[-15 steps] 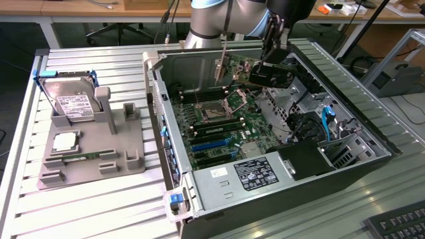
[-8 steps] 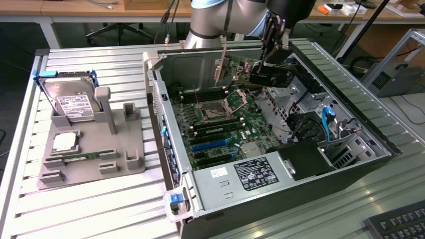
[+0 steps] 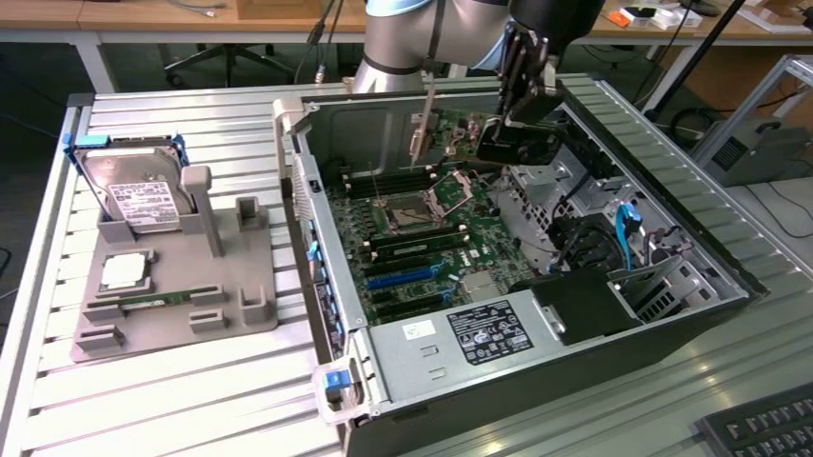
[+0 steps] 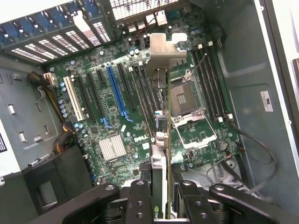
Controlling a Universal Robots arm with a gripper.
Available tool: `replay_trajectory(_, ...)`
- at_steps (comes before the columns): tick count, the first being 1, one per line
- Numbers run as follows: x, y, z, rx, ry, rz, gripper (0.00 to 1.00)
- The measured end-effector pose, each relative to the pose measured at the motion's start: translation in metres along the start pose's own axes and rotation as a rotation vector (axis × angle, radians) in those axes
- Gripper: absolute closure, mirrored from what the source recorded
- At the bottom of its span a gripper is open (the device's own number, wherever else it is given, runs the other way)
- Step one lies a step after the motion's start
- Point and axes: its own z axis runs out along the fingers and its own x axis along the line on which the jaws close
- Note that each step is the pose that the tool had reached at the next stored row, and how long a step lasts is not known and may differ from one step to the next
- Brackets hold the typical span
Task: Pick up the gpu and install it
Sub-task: 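Insert the gpu into the slot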
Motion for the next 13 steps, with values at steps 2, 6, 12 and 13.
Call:
replay_trajectory(2, 0.0000, 0.0000, 0.0000, -0.0003, 0.0000, -0.012, 0.73)
replay_trajectory(6, 0.0001, 0.0000, 0.0000, -0.0011, -0.0001, -0.045, 0.73)
replay_trajectory(12, 0.0002, -0.0001, 0.0001, -0.0020, -0.0002, -0.080, 0.73)
replay_trajectory(13, 0.0002, 0.0000, 0.0001, -0.0021, -0.0002, -0.085, 0.73)
